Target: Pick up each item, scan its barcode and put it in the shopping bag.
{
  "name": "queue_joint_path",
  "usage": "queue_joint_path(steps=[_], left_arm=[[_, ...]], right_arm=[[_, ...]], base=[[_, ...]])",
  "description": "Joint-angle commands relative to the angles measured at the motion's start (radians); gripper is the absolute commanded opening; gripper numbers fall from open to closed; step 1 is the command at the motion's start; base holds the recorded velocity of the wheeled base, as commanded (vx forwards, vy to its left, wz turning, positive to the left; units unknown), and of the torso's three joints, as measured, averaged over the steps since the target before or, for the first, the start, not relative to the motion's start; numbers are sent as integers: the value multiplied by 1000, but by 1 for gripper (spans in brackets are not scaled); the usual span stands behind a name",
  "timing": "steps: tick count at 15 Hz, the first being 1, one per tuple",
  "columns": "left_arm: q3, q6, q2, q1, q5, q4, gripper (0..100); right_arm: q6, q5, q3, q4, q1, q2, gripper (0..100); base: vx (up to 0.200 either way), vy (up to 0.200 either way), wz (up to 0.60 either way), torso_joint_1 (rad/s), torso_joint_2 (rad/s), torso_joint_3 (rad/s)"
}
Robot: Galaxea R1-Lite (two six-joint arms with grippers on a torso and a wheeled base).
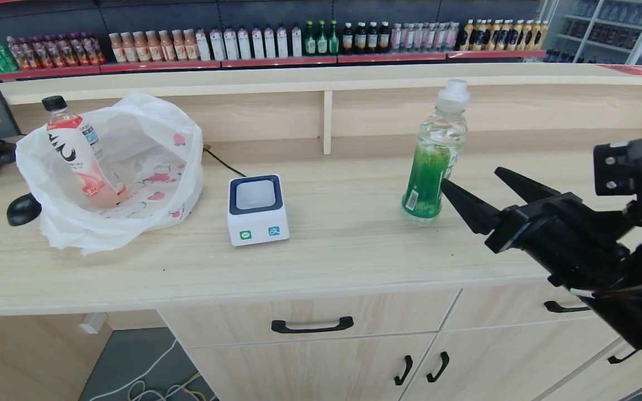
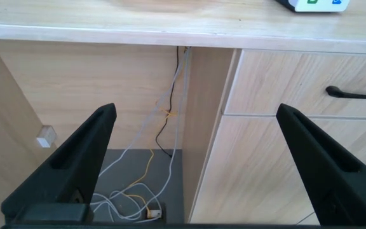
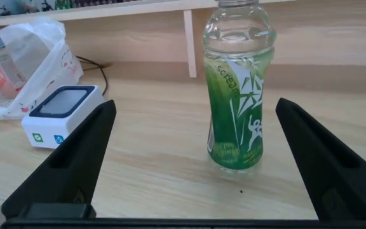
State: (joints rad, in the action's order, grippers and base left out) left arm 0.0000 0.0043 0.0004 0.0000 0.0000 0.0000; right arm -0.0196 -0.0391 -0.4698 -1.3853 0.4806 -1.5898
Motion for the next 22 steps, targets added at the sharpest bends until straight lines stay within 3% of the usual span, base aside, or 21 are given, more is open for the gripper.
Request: queue_joint_path(steps=[1, 3, 7, 8, 9, 22], left_arm=[[0, 0, 0, 0, 0, 0, 100], [0, 0, 0, 0, 0, 0, 100], [0, 0, 0, 0, 0, 0, 100], [0, 0, 0, 0, 0, 0, 100], [0, 0, 0, 0, 0, 0, 100], [0, 0, 0, 0, 0, 0, 100]], right_arm=[[3, 5, -141, 129, -19, -7, 100], [3, 8, -193, 204, -34, -24, 100], [9, 12, -211, 209, -77, -78, 100], [116, 84, -210, 193, -146, -111, 100], [128, 114, -207, 183, -155, -114, 100], [87, 125, -334, 172, -157, -240, 100]], base=[[0, 0, 0, 0, 0, 0], [0, 0, 0, 0, 0, 0], [0, 0, 0, 0, 0, 0], [0, 0, 0, 0, 0, 0], [0, 0, 0, 0, 0, 0], [0, 0, 0, 0, 0, 0]])
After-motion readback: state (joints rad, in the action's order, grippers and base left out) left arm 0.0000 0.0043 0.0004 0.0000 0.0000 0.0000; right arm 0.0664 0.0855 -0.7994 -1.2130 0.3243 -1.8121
